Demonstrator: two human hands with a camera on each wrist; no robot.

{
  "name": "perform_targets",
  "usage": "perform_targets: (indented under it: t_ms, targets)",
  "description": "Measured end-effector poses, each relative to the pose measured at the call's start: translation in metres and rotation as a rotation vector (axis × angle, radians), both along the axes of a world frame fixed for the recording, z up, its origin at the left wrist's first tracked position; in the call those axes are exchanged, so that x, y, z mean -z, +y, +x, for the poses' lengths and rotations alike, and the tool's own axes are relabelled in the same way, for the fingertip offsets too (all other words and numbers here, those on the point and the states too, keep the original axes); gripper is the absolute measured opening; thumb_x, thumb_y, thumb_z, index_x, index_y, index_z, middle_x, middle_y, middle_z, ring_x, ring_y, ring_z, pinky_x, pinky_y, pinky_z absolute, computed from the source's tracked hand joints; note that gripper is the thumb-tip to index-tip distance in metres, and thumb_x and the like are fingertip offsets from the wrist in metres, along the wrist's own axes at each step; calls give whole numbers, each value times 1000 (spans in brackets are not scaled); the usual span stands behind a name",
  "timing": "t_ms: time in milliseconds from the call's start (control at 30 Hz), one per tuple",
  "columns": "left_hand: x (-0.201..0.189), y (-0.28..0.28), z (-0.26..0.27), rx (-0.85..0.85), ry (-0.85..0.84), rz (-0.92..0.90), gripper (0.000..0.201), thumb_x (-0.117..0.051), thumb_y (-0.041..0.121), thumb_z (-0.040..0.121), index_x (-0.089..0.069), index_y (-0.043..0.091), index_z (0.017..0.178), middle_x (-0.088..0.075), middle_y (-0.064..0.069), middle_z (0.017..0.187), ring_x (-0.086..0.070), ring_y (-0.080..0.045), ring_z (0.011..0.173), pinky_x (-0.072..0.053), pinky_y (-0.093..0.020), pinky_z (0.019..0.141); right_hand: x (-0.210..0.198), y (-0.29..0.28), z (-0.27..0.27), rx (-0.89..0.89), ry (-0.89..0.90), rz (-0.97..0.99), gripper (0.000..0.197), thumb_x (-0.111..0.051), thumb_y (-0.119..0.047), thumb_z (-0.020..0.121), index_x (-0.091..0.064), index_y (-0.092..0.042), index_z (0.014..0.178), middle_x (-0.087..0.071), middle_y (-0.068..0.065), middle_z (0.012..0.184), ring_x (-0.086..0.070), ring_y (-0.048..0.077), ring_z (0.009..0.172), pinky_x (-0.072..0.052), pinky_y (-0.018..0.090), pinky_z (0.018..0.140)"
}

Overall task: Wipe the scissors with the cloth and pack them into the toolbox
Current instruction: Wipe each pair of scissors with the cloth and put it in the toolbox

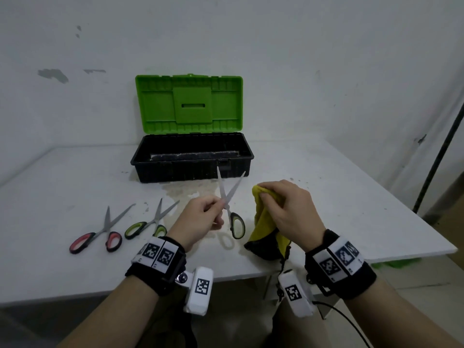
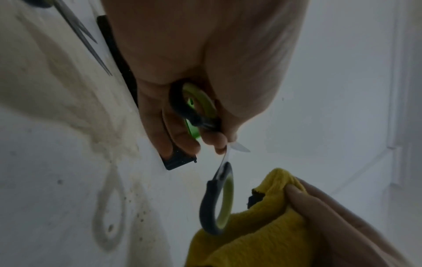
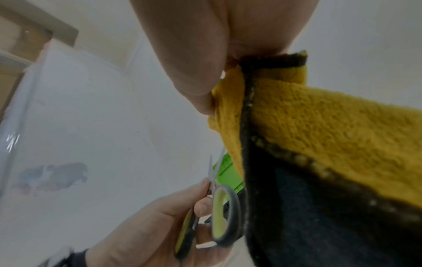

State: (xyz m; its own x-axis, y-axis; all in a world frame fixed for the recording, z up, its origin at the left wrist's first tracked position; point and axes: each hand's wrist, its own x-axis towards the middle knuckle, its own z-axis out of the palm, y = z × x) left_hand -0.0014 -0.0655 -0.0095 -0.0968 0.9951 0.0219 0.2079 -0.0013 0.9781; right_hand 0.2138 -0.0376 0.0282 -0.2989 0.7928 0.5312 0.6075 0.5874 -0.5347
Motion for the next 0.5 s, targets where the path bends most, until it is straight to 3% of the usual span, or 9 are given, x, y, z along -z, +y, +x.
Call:
perform_targets:
  t_ms: [67,133,233,333,500]
  targets:
    - [-1,1,1,3,-50,-39,23,-55,21,102,-68,6,91,-50,-3,66,-51,-16,53,-52,-32,53,1,3,1,-41,39,-75,18,-55,-25,95,-68,-24,108,-65,-9,97,-57,5,91,-44,20,82]
    - [-3,2,1,1,-8,-43,22,-55,20,101,-65,3,92,-45,-2,63,-40,-14,48,-34,-26,43,2,4,-1,-78,46,-120,18,-53,-24,97,-67,-24,108,-65,-8,100,-58,4,93,-45,19,83]
    - [-4,2,4,13,34,-49,20,-61,21,98,-64,6,86,-44,3,55,-35,-12,45,-26,-24,42,3,1,-5,-96,7,-92,17,-58,-27,94,-62,-24,110,-66,-10,96,-58,2,84,-42,10,74]
    - [-9,0,10,72,-2,-77,19,-60,18,98,-64,6,84,-43,3,55,-33,-10,43,-23,-23,41,4,-1,-15,-93,-37,3,13,-67,-28,88,-60,-23,99,-62,-12,85,-54,2,75,-41,8,69]
    - [-13,-4,18,131,-41,-93,17,-56,12,100,-57,6,84,-40,2,54,-31,-10,42,-21,-21,38,16,-1,-25,-155,-134,135,14,-71,-22,86,-71,-16,99,-64,-1,91,-59,11,79,-48,19,72]
